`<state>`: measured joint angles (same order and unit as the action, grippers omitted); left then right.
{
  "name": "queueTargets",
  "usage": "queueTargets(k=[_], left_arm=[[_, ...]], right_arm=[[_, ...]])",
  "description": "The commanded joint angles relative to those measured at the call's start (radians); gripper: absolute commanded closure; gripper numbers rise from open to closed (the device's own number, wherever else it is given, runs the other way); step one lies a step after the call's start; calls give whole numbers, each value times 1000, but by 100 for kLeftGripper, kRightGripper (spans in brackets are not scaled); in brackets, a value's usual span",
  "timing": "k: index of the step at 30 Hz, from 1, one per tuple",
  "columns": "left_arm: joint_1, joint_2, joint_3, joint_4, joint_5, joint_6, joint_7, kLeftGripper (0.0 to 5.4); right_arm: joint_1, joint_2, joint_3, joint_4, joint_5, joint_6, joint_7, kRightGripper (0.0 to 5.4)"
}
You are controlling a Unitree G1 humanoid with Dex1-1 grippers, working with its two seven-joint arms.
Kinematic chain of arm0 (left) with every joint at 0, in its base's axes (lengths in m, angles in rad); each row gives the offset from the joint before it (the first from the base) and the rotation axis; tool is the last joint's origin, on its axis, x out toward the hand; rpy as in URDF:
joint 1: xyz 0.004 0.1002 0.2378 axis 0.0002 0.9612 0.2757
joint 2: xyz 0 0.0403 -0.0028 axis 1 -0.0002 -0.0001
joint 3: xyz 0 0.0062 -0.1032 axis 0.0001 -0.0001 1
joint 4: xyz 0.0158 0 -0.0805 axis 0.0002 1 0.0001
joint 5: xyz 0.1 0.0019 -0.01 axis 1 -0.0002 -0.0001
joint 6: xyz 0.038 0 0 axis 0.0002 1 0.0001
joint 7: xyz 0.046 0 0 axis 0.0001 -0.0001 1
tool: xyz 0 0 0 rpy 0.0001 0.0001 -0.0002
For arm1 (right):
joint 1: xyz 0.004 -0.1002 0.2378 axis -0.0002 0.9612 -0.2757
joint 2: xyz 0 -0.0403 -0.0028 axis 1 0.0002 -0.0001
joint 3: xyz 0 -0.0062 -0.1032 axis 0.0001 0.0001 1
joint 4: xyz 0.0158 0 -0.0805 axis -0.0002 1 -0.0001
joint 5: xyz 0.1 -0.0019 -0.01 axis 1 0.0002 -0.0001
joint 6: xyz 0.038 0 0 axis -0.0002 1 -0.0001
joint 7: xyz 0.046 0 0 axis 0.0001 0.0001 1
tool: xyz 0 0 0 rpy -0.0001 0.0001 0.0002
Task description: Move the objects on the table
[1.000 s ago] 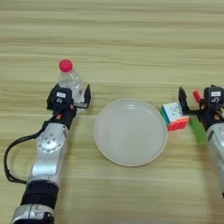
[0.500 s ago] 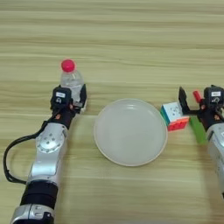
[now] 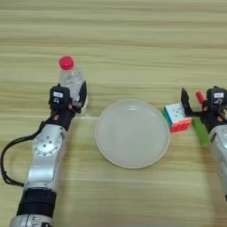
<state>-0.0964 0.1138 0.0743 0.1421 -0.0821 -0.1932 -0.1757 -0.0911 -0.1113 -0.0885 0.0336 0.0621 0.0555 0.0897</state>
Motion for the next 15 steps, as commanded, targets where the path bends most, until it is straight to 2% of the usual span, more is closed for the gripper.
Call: queueTargets(k=[1, 5, 11, 15], left_arm=[[11, 10, -9, -103, -1, 29, -3, 236], [29, 5, -22, -167, -3, 62, -10, 236], [49, -10, -71, -208, 5, 87, -20, 236], [59, -4, -103, -223, 6, 97, -42, 237]], right_arm=[[3, 3, -2, -5, 1, 7, -7, 0], [5, 3, -1, -8, 1, 7, -8, 0], [5, 4, -1, -8, 0, 6, -8, 0], [4, 6, -1, -7, -1, 6, -10, 0]])
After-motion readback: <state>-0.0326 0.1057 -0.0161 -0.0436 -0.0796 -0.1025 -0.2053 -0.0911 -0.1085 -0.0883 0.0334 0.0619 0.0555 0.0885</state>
